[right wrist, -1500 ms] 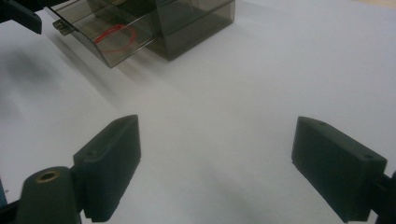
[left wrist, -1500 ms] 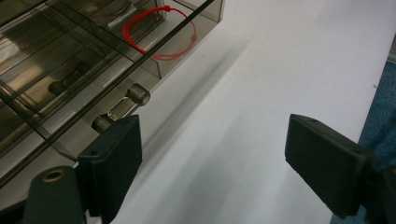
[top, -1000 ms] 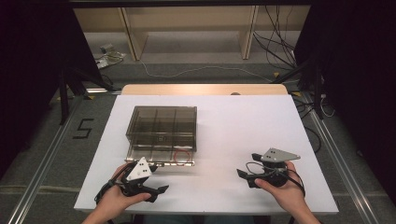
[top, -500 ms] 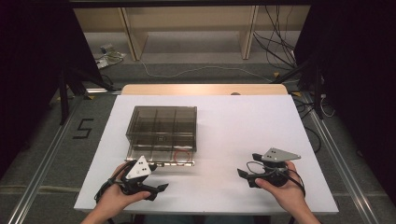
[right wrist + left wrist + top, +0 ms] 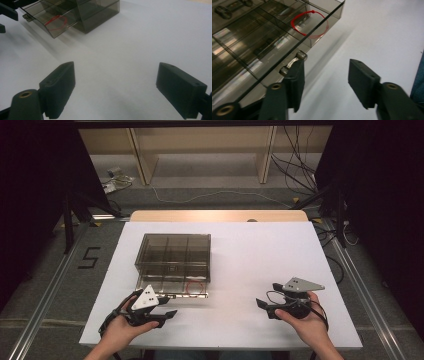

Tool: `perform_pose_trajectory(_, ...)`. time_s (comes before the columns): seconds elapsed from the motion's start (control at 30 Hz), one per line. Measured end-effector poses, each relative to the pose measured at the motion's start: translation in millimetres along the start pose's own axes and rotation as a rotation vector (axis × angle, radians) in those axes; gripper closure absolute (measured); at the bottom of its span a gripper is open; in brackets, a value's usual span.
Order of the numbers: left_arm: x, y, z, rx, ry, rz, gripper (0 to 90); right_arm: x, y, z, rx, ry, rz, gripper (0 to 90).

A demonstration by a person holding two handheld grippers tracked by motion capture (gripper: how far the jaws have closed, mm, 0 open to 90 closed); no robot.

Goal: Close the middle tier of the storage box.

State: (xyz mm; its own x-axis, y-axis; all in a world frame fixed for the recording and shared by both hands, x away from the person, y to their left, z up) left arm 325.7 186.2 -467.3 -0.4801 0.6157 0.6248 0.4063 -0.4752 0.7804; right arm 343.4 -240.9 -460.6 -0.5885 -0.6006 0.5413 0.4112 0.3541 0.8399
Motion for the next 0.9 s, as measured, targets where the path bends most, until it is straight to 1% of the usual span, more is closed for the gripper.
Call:
perform_pose_trajectory(0.07,0.6,-0.9,1.6,0.015,-0.005,0.003,63.6,-0.8,1.1,-0.1,0.004,0.001,-0.001,16.4)
perform_pose_trajectory(0.13,1.7,-1.2,3.1,0.024,0.026,0.019,73.2,-1.2,3.1,0.7,0.009,0.001,-0.003,16.4)
perform_pose_trajectory(0.17,2.7,-0.4,4.0,0.029,0.040,0.022,76.6,-1.3,3.4,1.2,0.011,0.002,-0.007,16.4)
perform_pose_trajectory(0.23,5.4,1.3,5.6,0.052,0.072,0.022,84.4,-1.8,2.1,1.0,0.019,0.010,-0.006,16.4)
perform_pose_trajectory(0.3,7.9,1.7,7.8,0.064,0.096,0.019,89.3,-1.6,-0.1,0.0,0.014,0.017,-0.002,16.4)
perform_pose_trajectory(0.37,9.2,1.2,10.2,0.073,0.117,0.020,89.5,-0.7,-1.4,-1.5,0.007,0.017,-0.002,16.4)
perform_pose_trajectory(0.43,10.0,0.2,13.2,0.070,0.125,0.029,89.6,0.7,-1.4,-2.8,0.005,0.015,-0.006,16.4)
perform_pose_trajectory(0.57,10.8,-2.7,18.2,0.085,0.144,0.039,89.7,1.4,-2.1,-3.5,0.005,0.012,-0.007,16.4)
perform_pose_trajectory(0.63,10.2,-3.5,20.5,0.079,0.149,0.038,89.7,0.8,-2.1,-3.4,0.003,0.014,-0.003,16.4)
perform_pose_trajectory(0.7,9.0,-4.2,22.6,0.057,0.143,0.045,89.7,0.4,-2.1,-3.0,0.007,0.015,-0.001,16.4)
perform_pose_trajectory(0.73,7.7,-4.6,23.3,0.054,0.142,0.041,89.7,0.2,-2.2,-2.9,0.009,0.015,-0.002,16.4)
perform_pose_trajectory(0.9,3.7,-5.4,24.7,0.034,0.145,0.055,89.8,0.5,-2.2,-2.7,0.008,0.011,0.004,16.4)
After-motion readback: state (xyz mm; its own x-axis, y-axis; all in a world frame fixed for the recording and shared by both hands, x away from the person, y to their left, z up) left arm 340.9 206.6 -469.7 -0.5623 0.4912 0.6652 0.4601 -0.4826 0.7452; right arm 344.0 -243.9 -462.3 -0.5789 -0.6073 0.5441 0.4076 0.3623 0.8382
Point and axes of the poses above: each handheld gripper's, and its own axes: x roughly backward along the jaws, y roughly out of its top, z roughly to its left, the point moved 1 cm from there along -x, roughly forward along the jaws, and after that the axes turned 4 degrees about x, right-handed, at the moved point
